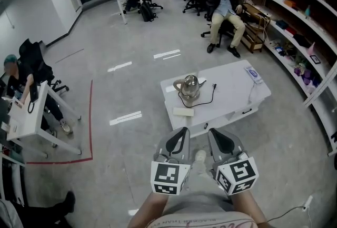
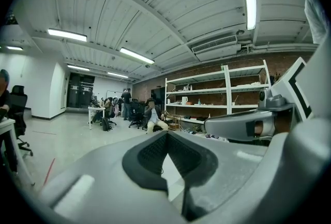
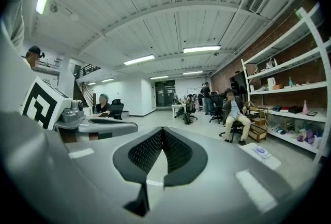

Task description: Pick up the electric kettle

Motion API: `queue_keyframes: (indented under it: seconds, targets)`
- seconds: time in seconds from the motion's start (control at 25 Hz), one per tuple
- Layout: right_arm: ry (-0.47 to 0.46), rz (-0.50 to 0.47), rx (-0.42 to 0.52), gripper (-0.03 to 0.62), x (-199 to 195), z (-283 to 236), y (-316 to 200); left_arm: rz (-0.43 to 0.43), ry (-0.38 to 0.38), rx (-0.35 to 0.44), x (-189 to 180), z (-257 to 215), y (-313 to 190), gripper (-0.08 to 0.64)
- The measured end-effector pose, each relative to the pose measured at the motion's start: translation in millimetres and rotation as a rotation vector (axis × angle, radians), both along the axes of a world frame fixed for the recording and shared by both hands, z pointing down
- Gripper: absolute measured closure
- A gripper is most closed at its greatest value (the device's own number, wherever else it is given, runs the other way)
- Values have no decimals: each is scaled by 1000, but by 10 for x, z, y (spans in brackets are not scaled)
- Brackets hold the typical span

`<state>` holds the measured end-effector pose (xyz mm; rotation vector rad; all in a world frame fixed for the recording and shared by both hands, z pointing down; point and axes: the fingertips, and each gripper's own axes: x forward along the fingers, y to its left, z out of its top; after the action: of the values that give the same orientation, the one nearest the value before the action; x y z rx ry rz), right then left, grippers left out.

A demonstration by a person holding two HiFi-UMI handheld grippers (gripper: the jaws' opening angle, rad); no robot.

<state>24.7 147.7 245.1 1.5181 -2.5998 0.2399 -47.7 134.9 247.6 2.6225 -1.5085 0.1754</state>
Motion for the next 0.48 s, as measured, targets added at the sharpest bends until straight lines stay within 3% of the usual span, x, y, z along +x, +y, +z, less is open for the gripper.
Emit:
queue_keyframes:
  seconds: [0.48]
  targets:
    - [-31, -20, -35, 566, 151, 96, -1155, -39, -24, -44, 54, 142, -1085, 560]
